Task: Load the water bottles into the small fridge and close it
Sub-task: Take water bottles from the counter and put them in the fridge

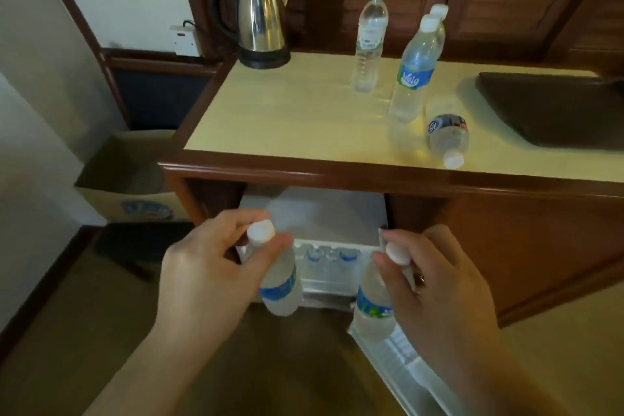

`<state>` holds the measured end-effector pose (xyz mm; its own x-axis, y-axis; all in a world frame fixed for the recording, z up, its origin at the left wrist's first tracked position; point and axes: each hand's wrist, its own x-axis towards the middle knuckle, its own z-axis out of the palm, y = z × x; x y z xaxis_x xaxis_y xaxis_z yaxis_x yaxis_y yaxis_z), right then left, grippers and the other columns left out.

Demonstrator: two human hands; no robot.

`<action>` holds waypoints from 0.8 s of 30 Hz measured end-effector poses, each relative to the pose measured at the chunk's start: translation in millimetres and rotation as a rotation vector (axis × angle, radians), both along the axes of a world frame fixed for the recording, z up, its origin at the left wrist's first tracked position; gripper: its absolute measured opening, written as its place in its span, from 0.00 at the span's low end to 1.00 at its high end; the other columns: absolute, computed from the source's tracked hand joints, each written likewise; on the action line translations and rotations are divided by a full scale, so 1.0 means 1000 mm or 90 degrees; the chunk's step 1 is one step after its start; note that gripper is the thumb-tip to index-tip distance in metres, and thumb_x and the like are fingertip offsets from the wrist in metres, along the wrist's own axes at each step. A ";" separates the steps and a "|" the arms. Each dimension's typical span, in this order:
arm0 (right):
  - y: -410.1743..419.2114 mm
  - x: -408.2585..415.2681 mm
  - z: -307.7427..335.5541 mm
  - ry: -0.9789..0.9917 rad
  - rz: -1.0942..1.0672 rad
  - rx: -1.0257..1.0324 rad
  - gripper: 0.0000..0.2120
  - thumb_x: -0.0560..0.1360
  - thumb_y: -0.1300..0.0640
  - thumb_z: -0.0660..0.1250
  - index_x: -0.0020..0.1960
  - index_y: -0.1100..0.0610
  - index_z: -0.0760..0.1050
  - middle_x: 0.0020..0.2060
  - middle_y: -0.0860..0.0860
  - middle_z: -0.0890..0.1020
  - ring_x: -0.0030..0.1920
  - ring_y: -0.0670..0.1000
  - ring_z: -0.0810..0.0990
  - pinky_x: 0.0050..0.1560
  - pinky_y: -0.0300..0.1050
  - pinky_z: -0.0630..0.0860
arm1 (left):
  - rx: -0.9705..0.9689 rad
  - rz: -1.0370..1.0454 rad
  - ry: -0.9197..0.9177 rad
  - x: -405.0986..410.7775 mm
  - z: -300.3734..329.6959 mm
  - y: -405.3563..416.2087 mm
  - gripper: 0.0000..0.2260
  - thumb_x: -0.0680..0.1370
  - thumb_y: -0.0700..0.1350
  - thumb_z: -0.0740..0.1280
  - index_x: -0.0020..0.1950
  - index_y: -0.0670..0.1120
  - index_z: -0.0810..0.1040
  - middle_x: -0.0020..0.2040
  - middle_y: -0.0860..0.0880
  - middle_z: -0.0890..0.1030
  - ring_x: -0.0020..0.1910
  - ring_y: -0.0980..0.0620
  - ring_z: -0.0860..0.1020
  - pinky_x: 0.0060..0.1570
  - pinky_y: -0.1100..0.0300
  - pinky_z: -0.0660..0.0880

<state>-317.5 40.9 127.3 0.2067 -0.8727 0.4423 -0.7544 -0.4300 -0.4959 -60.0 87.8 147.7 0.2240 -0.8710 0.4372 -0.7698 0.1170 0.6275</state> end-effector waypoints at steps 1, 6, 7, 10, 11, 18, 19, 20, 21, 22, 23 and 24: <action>0.006 0.002 -0.014 0.003 0.007 0.020 0.11 0.78 0.46 0.69 0.59 0.47 0.80 0.46 0.42 0.72 0.40 0.44 0.75 0.36 0.35 0.73 | 0.021 0.009 0.010 -0.001 -0.018 0.009 0.16 0.73 0.60 0.73 0.58 0.55 0.82 0.47 0.64 0.81 0.46 0.68 0.81 0.41 0.72 0.79; 0.026 0.021 -0.094 0.009 0.022 0.098 0.13 0.76 0.42 0.68 0.59 0.43 0.77 0.50 0.40 0.75 0.49 0.44 0.78 0.40 0.39 0.81 | 0.071 0.040 0.025 0.003 -0.103 0.035 0.19 0.70 0.60 0.74 0.56 0.51 0.85 0.47 0.59 0.83 0.47 0.68 0.80 0.41 0.76 0.77; 0.027 0.027 -0.110 0.003 0.020 0.110 0.14 0.76 0.40 0.66 0.59 0.42 0.77 0.51 0.39 0.76 0.49 0.45 0.79 0.41 0.39 0.82 | 0.073 0.051 0.033 0.005 -0.120 0.038 0.19 0.70 0.59 0.75 0.56 0.51 0.86 0.47 0.59 0.82 0.47 0.68 0.81 0.41 0.76 0.77; 0.024 0.047 -0.162 -0.005 0.024 0.132 0.14 0.76 0.39 0.63 0.60 0.40 0.75 0.51 0.42 0.77 0.48 0.45 0.79 0.43 0.35 0.80 | 0.078 0.080 0.040 0.014 -0.170 0.040 0.18 0.69 0.59 0.75 0.55 0.52 0.86 0.46 0.59 0.81 0.46 0.66 0.81 0.39 0.76 0.77; 0.021 0.054 -0.180 0.003 0.025 0.130 0.16 0.76 0.39 0.64 0.61 0.41 0.74 0.52 0.43 0.77 0.48 0.44 0.78 0.43 0.33 0.77 | 0.077 0.086 0.043 0.019 -0.187 0.038 0.18 0.69 0.58 0.75 0.55 0.52 0.85 0.46 0.59 0.81 0.47 0.66 0.81 0.39 0.76 0.77; -0.020 0.104 -0.317 0.015 0.042 0.147 0.14 0.79 0.44 0.65 0.61 0.47 0.78 0.50 0.43 0.73 0.43 0.45 0.78 0.42 0.43 0.81 | 0.091 0.133 0.068 0.058 -0.309 0.013 0.17 0.71 0.61 0.74 0.57 0.57 0.84 0.46 0.61 0.79 0.41 0.63 0.81 0.37 0.73 0.78; -0.028 0.113 -0.336 0.018 0.044 0.153 0.13 0.79 0.46 0.68 0.61 0.48 0.78 0.51 0.43 0.74 0.44 0.46 0.78 0.43 0.42 0.81 | 0.094 0.141 0.072 0.064 -0.326 0.009 0.17 0.71 0.62 0.73 0.57 0.58 0.83 0.46 0.60 0.79 0.42 0.63 0.81 0.36 0.72 0.78; -0.037 0.121 -0.354 0.022 0.048 0.157 0.12 0.79 0.48 0.69 0.61 0.48 0.78 0.52 0.44 0.74 0.45 0.46 0.78 0.43 0.39 0.79 | 0.096 0.147 0.079 0.070 -0.342 0.005 0.17 0.71 0.62 0.73 0.57 0.58 0.83 0.47 0.60 0.79 0.43 0.63 0.81 0.36 0.71 0.78; -0.046 0.129 -0.372 0.031 0.054 0.162 0.12 0.79 0.49 0.71 0.61 0.49 0.79 0.52 0.45 0.74 0.45 0.46 0.77 0.43 0.33 0.75 | 0.097 0.151 0.090 0.075 -0.357 0.002 0.16 0.71 0.62 0.72 0.56 0.59 0.83 0.48 0.59 0.80 0.44 0.63 0.81 0.38 0.71 0.78; -0.056 0.137 -0.387 0.044 0.060 0.171 0.12 0.79 0.49 0.71 0.61 0.50 0.79 0.53 0.45 0.74 0.45 0.45 0.76 0.42 0.29 0.71 | 0.097 0.154 0.102 0.080 -0.371 -0.001 0.15 0.72 0.62 0.73 0.56 0.59 0.83 0.48 0.58 0.80 0.44 0.62 0.81 0.39 0.70 0.78; -0.067 0.146 -0.402 0.056 0.066 0.186 0.12 0.79 0.49 0.71 0.61 0.50 0.78 0.53 0.46 0.74 0.45 0.44 0.75 0.40 0.26 0.67 | 0.100 0.157 0.111 0.085 -0.384 -0.004 0.15 0.72 0.61 0.74 0.56 0.58 0.83 0.49 0.58 0.81 0.45 0.62 0.81 0.40 0.70 0.79; -0.078 0.155 -0.414 0.066 0.069 0.203 0.13 0.80 0.49 0.70 0.62 0.51 0.78 0.54 0.47 0.74 0.45 0.44 0.74 0.39 0.25 0.65 | 0.103 0.155 0.115 0.089 -0.394 -0.006 0.15 0.73 0.59 0.74 0.57 0.58 0.83 0.50 0.58 0.81 0.46 0.62 0.82 0.41 0.71 0.79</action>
